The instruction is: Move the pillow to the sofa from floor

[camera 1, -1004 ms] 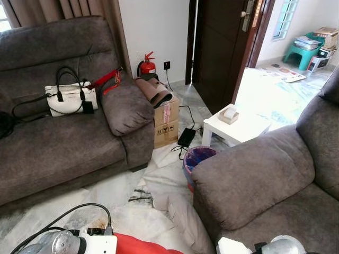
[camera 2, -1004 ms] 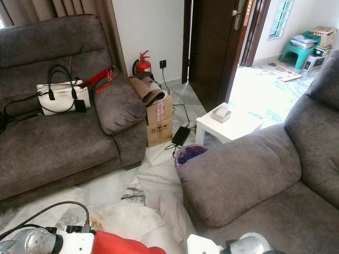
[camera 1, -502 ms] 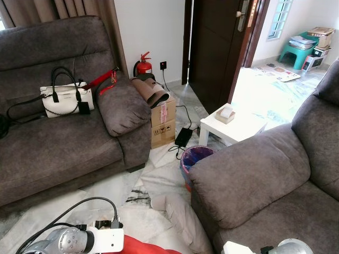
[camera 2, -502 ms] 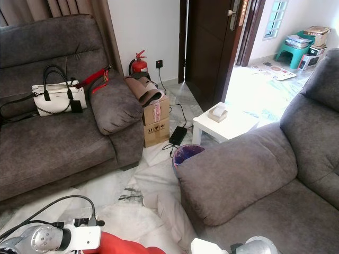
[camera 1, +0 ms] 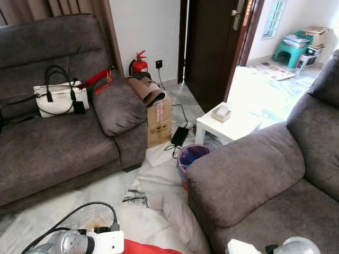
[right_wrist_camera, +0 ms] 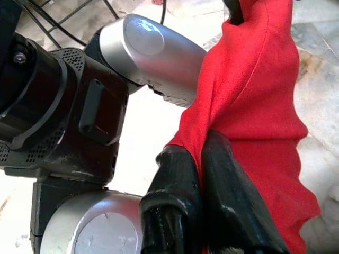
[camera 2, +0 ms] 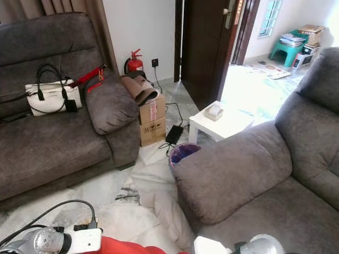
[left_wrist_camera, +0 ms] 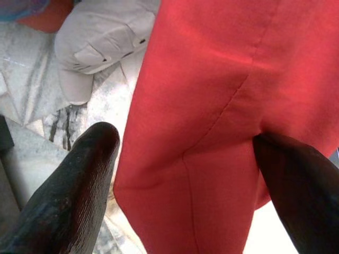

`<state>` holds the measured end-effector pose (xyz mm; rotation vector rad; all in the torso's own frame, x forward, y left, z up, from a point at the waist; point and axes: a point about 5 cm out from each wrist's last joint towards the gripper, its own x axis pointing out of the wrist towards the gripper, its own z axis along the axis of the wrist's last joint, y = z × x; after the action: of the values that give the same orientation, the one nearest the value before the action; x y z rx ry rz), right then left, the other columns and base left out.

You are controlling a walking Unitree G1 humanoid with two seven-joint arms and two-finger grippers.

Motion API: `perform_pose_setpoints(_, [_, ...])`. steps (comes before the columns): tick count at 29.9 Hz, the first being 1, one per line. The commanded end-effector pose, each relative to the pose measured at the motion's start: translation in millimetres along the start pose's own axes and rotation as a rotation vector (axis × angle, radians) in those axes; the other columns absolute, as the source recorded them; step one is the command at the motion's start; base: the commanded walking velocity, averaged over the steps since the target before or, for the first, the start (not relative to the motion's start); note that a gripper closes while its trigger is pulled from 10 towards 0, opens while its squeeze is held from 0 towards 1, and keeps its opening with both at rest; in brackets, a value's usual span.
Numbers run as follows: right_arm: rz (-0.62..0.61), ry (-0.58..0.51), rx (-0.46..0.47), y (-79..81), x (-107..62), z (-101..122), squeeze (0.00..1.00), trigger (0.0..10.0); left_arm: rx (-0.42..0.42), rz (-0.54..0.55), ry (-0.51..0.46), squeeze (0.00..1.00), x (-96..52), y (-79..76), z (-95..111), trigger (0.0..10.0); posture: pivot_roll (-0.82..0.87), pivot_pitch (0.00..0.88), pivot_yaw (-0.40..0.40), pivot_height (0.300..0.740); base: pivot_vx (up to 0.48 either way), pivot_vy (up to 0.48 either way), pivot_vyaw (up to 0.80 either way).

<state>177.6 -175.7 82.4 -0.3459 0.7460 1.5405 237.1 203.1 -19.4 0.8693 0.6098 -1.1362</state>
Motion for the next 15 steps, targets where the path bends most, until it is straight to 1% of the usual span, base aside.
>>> perform_pose_setpoints(1, [0.012, -0.062, -0.076, 0.5, -3.6, 17.1, 0.00, 10.0, -0.046, -0.001, 0.020, 0.00, -0.6, -5.5, -6.5, 0.0, -0.02, 0.049, 0.003, 0.740, 0.000, 0.000, 0.00])
perform_pose_setpoints(5, [0.015, -0.064, -0.077, 0.2, -2.8, 18.4, 0.00, 10.0, -0.051, 0.004, 0.009, 0.00, -0.2, -5.8, -5.5, 0.0, -0.02, 0.047, 0.001, 0.740, 0.000, 0.000, 0.00])
perform_pose_setpoints(6, [0.016, -0.065, -0.078, -0.2, -2.2, 19.5, 0.00, 10.0, -0.079, 0.004, -0.013, 0.00, 0.5, -6.3, -3.9, 0.0, -0.02, 0.048, 0.002, 0.740, 0.000, 0.000, 0.00])
perform_pose_setpoints(8, [0.014, -0.065, -0.079, -0.8, -2.2, 20.0, 0.00, 10.0, -0.102, -0.004, -0.026, 0.00, 1.3, -7.4, -3.0, 0.0, -0.02, 0.047, 0.001, 0.740, 0.000, 0.000, 0.00])
perform_pose_setpoints(13, [0.008, -0.059, -0.079, -2.4, -2.2, 19.8, 0.00, 10.0, -0.103, -0.036, -0.020, 0.00, 2.3, -11.3, -3.7, 0.0, -0.02, 0.047, 0.002, 0.740, 0.000, 0.000, 0.00])
perform_pose_setpoints(15, [0.003, -0.054, -0.078, -3.5, -2.2, 19.0, 0.00, 10.0, -0.129, -0.051, -0.019, 0.00, 2.5, -12.7, -4.5, 0.0, -0.01, 0.047, 0.003, 0.740, 0.000, 0.000, 0.00])
